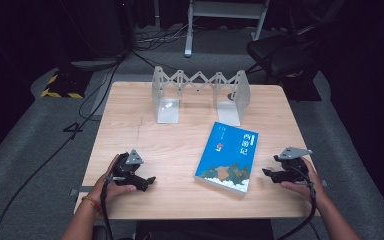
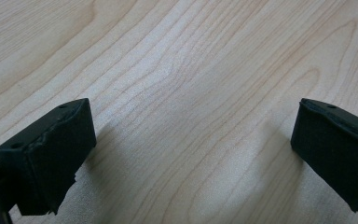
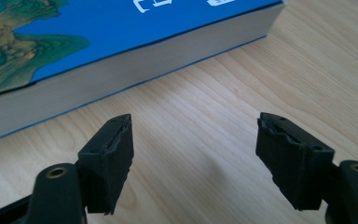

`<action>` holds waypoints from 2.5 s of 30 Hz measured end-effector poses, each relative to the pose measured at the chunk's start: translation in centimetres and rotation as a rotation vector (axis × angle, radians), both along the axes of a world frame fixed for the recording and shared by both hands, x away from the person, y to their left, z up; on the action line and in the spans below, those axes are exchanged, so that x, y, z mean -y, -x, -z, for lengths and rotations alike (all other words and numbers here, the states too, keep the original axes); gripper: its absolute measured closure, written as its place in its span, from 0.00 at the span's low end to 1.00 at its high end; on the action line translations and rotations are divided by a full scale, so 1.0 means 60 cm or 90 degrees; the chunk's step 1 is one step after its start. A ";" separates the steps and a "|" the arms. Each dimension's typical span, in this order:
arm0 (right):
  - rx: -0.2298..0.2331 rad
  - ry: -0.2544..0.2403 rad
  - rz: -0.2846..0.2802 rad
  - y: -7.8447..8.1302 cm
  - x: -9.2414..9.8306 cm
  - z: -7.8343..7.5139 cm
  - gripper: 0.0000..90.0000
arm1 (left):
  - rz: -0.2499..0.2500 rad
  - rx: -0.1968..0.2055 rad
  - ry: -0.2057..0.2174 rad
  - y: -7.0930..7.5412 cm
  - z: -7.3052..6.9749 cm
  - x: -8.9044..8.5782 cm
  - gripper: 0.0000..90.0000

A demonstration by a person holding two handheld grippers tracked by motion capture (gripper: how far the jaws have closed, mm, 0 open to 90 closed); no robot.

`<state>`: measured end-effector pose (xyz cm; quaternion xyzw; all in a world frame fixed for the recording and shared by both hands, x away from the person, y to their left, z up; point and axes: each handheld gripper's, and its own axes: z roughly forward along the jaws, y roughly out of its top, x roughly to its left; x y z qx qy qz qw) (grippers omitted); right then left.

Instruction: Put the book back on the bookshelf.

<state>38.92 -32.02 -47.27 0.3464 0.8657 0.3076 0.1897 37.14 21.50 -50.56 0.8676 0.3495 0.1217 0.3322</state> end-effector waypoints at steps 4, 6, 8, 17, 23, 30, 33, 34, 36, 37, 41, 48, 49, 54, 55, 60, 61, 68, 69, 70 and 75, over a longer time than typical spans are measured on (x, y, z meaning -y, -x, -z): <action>-0.012 -0.005 -0.019 -0.011 -0.028 0.004 0.29 | -0.001 0.000 0.000 0.001 0.000 0.000 0.01; -0.018 0.003 -0.028 -0.012 -0.039 0.006 0.28 | -0.002 0.000 0.000 0.001 0.000 0.000 0.01; -0.027 0.005 -0.041 -0.012 -0.048 0.010 0.28 | -0.002 0.000 -0.002 0.001 0.000 0.000 0.01; -0.021 -0.013 -0.054 -0.009 -0.051 0.018 0.31 | -0.007 0.001 -0.002 0.001 0.000 0.005 0.01; -0.032 -0.040 -0.068 -0.005 -0.046 0.018 0.35 | -0.006 0.001 0.000 0.001 0.000 0.005 0.01; -0.057 -0.021 -0.093 0.002 -0.053 0.025 0.31 | -0.005 0.001 -0.001 0.001 0.000 0.005 0.01; -0.066 -0.012 -0.112 0.008 -0.055 0.026 0.31 | -0.005 0.001 0.000 0.001 0.000 0.005 0.01; -0.060 -0.012 -0.114 0.009 -0.055 0.023 0.31 | -0.006 0.000 -0.001 0.001 0.000 0.005 0.01; -0.060 -0.043 -0.116 0.011 -0.052 0.018 0.30 | -0.005 0.002 -0.002 0.000 0.000 0.005 0.01; -0.060 -0.043 -0.116 0.011 -0.052 0.018 0.30 | -0.005 0.002 -0.002 0.000 0.000 0.005 0.01; -0.063 0.004 -0.132 0.015 -0.062 0.025 0.30 | -0.005 0.001 0.000 0.001 0.000 0.005 0.01; -0.063 -0.016 -0.144 0.019 -0.061 0.024 0.31 | -0.005 0.002 -0.002 0.000 0.000 0.005 0.01; -0.063 -0.019 -0.145 0.020 -0.061 0.022 0.31 | -0.005 0.002 -0.002 0.001 0.000 0.005 0.01; -0.053 -0.047 -0.144 0.022 -0.061 0.015 0.31 | -0.007 0.000 -0.001 0.000 0.000 0.007 0.01; -0.052 -0.048 -0.145 0.023 -0.064 0.014 0.31 | -0.006 0.002 0.000 0.000 0.000 0.008 0.01; -0.045 -0.039 -0.156 0.030 -0.088 0.007 0.31 | 0.007 0.002 -0.005 0.001 -0.001 0.024 0.01; -0.042 -0.047 -0.156 0.030 -0.093 0.004 0.31 | 0.007 0.000 -0.010 0.001 -0.003 0.031 0.02; -0.031 -0.071 -0.145 0.029 -0.122 -0.015 0.31 | 0.060 0.013 -0.024 0.011 -0.014 0.085 0.18; -0.030 -0.068 -0.144 0.030 -0.126 -0.015 0.31 | 0.070 0.016 -0.022 0.012 -0.016 0.093 0.19; -0.027 -0.068 -0.143 0.030 -0.129 -0.015 0.31 | 0.080 0.018 -0.015 0.014 -0.019 0.101 0.20; -0.023 -0.076 -0.138 0.028 -0.137 -0.020 0.31 | 0.105 0.044 0.025 0.023 -0.041 0.139 0.20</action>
